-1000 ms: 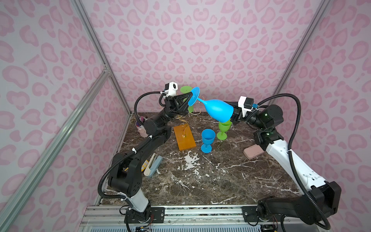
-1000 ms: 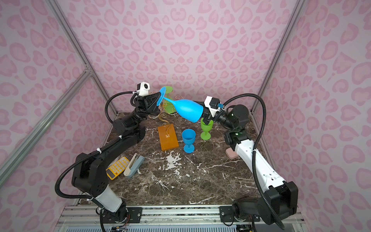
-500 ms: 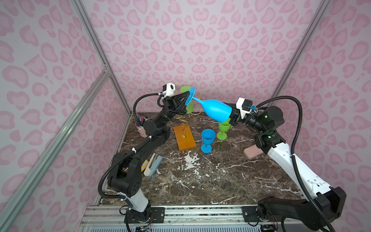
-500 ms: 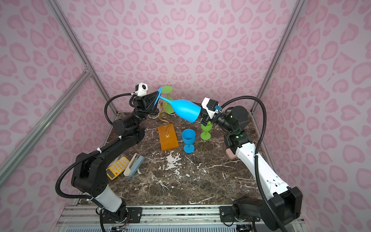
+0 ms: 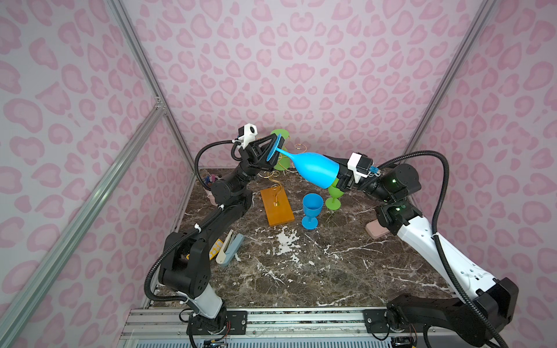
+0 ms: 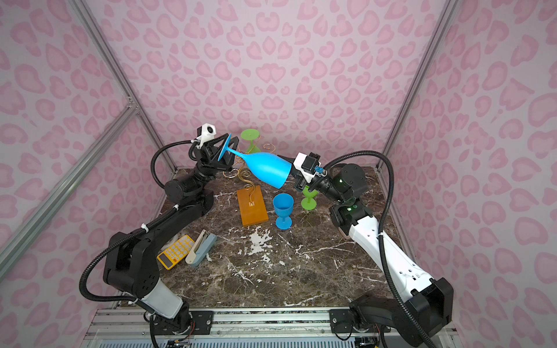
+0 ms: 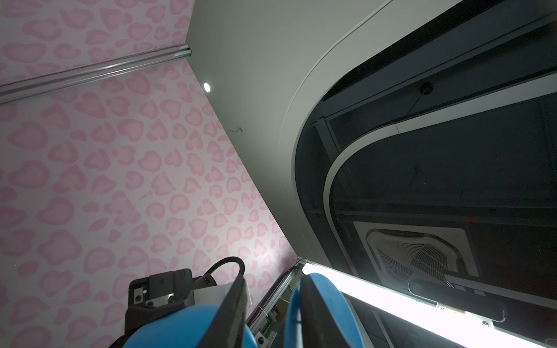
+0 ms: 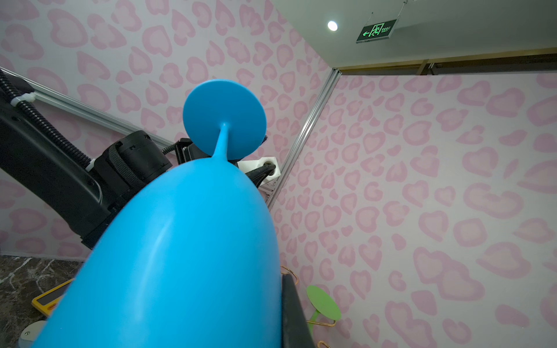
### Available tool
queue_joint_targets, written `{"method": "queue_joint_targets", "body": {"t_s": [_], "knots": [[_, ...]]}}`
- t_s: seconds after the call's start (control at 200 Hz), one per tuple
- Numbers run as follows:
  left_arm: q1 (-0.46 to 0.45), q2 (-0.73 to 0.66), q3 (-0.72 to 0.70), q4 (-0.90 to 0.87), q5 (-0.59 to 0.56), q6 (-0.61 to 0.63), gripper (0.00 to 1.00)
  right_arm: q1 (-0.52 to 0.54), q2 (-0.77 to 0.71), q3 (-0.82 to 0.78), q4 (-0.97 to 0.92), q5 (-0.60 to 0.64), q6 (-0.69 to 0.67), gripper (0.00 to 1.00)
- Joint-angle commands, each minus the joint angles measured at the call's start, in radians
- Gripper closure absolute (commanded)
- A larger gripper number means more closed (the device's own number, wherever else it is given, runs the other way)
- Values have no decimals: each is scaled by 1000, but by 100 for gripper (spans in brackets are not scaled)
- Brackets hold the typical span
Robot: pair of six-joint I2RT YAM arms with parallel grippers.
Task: Take the wine glass off the wine glass rack
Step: Place the wine glass at the top-right of the table.
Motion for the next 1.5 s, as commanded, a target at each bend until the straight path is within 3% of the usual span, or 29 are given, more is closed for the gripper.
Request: {"method": "queue_joint_targets", "body": {"t_s": [0.0,0.04,0.17,0.425,0.505,0.67,0.82,0.98,1.27,1.49], "knots": [[5,-18,-6,14,65,-502,65,15,4,-7,111,42,9,100],[11,-23,-7,14,67,-499,65,17,-1,-9,125,60,18,100],[38,-49,-17,14,73,-486,49,17,-43,5,81,119,27,100],[81,-82,15,14,114,-452,20,11,-153,143,-310,235,-14,100],[87,-84,38,14,125,-432,11,6,-152,242,-430,308,3,100],[99,-99,69,13,131,-381,0,-53,-61,506,-665,381,97,100],[125,-140,69,3,163,-332,2,-127,122,851,-990,410,162,100],[180,-194,49,-43,200,-247,2,-210,299,1122,-1201,430,231,100],[283,-227,48,-84,249,-180,2,-300,478,1207,-1311,519,235,100],[339,-263,69,-186,299,-43,2,-356,668,1356,-1462,552,220,100]]}}
